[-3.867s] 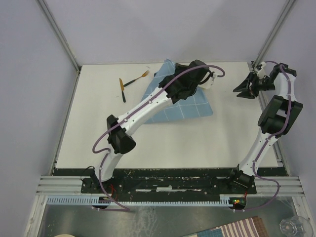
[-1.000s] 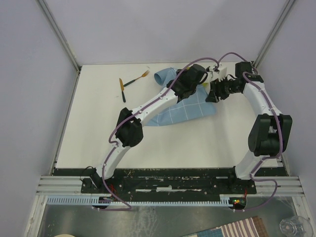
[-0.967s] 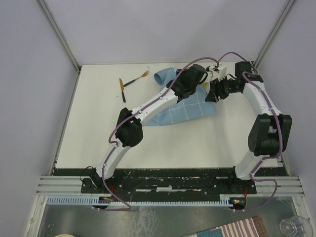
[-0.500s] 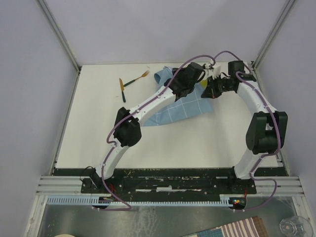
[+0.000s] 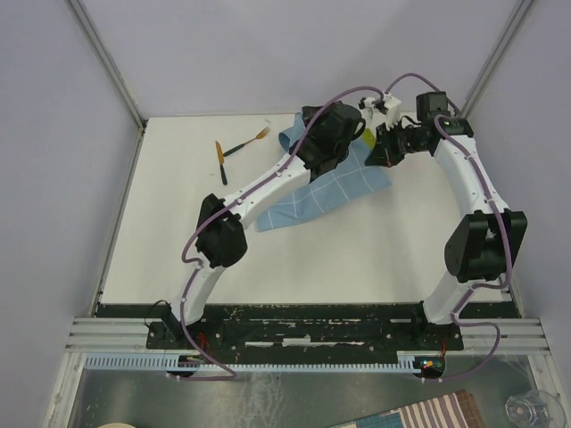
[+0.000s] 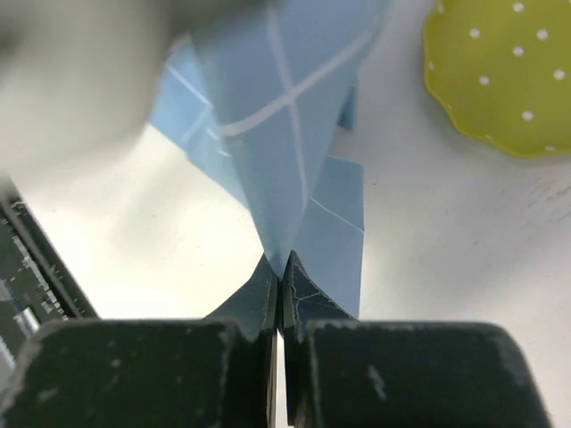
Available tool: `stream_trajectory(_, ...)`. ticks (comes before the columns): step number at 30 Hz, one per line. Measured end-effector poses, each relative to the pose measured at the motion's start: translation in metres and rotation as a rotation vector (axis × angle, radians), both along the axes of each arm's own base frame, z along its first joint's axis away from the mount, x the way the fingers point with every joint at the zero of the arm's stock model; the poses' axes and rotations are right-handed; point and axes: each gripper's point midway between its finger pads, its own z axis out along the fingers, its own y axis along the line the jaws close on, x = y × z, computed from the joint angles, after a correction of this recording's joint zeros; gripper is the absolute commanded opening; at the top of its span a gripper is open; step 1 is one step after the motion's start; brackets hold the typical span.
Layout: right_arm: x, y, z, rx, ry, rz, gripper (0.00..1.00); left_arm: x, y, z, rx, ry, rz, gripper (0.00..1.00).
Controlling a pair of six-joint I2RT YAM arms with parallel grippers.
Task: Set the dinner table for one person
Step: Flatten out the napkin at the center of the board.
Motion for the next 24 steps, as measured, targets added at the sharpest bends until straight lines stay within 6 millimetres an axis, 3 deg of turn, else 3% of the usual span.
stream_trajectory(3, -0.016, 0.012, 0.027, 0.038, -0.016, 0.057, 0.02, 0.002, 0.025, 0.024, -0.044, -0.054, 0.071, 0.43)
stream_trajectory(6, -0.038, 0.031, 0.049, 0.069, -0.01, 0.137, 0.02, 0.001, 0.074, 0.051, -0.086, -0.096, 0.178, 0.48)
stream_trajectory(12, -0.081, 0.072, 0.048, 0.054, 0.06, 0.285, 0.02, -0.018, 0.17, 0.114, -0.183, -0.195, 0.327, 0.49)
stream_trajectory(16, -0.102, 0.096, 0.059, 0.048, 0.089, 0.361, 0.02, -0.042, 0.202, 0.149, -0.248, -0.263, 0.35, 0.49)
stream_trajectory(19, -0.103, 0.121, 0.077, 0.061, 0.051, 0.424, 0.02, -0.055, 0.219, 0.159, -0.268, -0.284, 0.362, 0.49)
stream_trajectory(24, -0.102, 0.179, 0.1, 0.12, 0.019, 0.528, 0.02, -0.069, 0.258, 0.15, -0.243, -0.269, 0.413, 0.48)
